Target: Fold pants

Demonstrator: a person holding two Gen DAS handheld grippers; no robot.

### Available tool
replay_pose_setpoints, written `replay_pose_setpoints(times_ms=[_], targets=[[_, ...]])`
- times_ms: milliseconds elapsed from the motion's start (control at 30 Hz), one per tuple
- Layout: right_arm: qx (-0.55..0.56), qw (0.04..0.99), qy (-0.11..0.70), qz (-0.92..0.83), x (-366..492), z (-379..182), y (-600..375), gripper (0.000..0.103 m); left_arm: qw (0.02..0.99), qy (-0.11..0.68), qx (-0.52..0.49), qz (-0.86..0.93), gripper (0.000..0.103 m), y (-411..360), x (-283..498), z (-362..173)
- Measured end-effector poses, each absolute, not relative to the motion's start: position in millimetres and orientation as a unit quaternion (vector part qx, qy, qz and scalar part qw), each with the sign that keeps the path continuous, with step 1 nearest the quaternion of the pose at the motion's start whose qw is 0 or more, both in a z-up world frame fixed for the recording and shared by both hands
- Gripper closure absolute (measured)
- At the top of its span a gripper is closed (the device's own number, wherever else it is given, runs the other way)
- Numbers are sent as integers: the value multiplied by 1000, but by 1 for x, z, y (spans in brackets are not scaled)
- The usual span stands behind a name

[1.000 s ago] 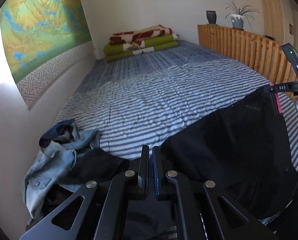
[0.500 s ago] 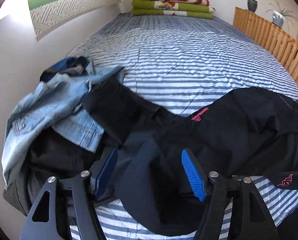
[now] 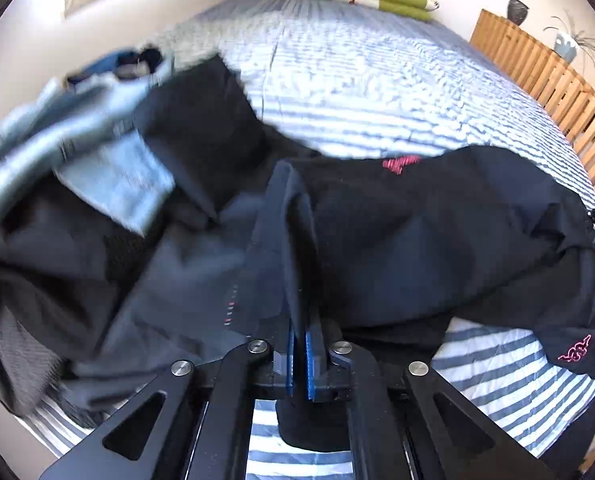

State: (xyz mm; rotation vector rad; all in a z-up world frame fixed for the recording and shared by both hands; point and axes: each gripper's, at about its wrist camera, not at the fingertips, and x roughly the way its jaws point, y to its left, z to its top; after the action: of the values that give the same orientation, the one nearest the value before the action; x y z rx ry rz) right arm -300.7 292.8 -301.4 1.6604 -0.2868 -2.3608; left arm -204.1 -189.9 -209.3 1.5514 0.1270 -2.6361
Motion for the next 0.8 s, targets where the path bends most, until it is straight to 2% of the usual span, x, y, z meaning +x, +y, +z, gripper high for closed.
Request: replay_pose_setpoints(times_ms=[33, 67, 100, 167, 267, 400, 533, 600, 633, 667, 700, 733, 767, 800], targets=[[567, 126, -107, -807, -301, -300, 294, 35, 42, 31, 495, -867, 101, -190, -206, -201], [567, 131, -113, -805, -302, -299, 295, 55, 42, 23, 485, -873, 101, -190, -209, -192], [569, 126, -115, -805, -303, -297, 296, 60, 43, 15, 476, -878, 101, -191, -214, -183], [565, 130, -124, -805, -305, -291, 299, 77, 44, -3, 456, -889, 102, -192, -226, -164], [547, 134, -130, -816, -309, -273, 299, 86, 46, -31, 433, -900, 102, -191, -258, -140], [520, 139, -120, -834, -329, -244, 293, 88, 59, -60, 414, -906, 102, -194, -308, -121], [501, 123, -107, -850, -364, -225, 288, 88, 61, -37, 417, -906, 102, -207, -369, -116], [498, 102, -105, -855, -387, -223, 286, 88, 60, -41, 438, -896, 96, -209, -403, -125], [502, 90, -104, -854, -400, -225, 285, 85, 62, -46, 450, -890, 92, -209, -415, -129], [510, 79, -101, -850, -411, -230, 284, 77, 72, -53, 457, -885, 78, -209, -424, -133], [525, 74, -94, -842, -421, -237, 283, 69, 85, -62, 455, -884, 56, -205, -427, -134], [544, 71, -84, -832, -429, -245, 281, 52, 89, -65, 449, -887, 48, -206, -422, -134], [552, 69, -77, -828, -432, -249, 280, 49, 88, -63, 441, -891, 42, -209, -418, -133], [552, 67, -66, -828, -430, -250, 280, 49, 87, -61, 438, -893, 42, -213, -411, -133]])
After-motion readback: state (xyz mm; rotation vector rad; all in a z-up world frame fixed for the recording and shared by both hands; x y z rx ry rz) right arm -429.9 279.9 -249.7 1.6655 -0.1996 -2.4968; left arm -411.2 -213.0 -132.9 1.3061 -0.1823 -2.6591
